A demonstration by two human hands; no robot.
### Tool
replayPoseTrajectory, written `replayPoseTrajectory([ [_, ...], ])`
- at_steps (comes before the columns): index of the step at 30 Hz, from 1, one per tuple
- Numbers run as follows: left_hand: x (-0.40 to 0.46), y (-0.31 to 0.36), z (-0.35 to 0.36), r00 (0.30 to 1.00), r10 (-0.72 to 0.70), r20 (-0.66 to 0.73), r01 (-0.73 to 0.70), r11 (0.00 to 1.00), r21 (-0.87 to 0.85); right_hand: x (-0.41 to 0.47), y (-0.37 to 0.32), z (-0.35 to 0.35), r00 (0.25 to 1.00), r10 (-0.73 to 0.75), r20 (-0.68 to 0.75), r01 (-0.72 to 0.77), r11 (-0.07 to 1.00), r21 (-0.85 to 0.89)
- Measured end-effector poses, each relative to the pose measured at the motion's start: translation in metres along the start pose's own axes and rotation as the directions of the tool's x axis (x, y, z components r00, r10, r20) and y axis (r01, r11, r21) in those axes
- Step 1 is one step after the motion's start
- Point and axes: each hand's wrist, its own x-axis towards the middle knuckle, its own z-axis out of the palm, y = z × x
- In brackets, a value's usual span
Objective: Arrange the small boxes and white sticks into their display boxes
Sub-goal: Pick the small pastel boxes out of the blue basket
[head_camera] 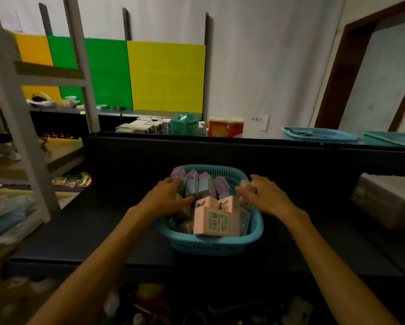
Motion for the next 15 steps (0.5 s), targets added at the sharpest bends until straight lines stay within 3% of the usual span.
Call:
replayPoseTrajectory([
  [5, -0.007, 0.003, 0.016, 0.998, 0.028, -0.047, -0.034, 0.991, -0.128, -0.008, -0.008, 0.017, 0.998, -0.063, 0.021, 0.060, 0.993, 0.098],
  [8, 0.000, 0.005, 0.019, 0.991, 0.073, -0.109, -0.087, 0.987, -0.136, -0.014, -0.018, 0.018, 0.996, -0.086, 0.015, 0.085, 0.994, 0.072],
  [15, 0.024, 0.010, 0.015, 0.998, 0.048, 0.039, -0.046, 0.997, -0.056, -0.012, -0.019, 0.013, 0.996, -0.084, 0.039, 0.083, 0.996, 0.024],
])
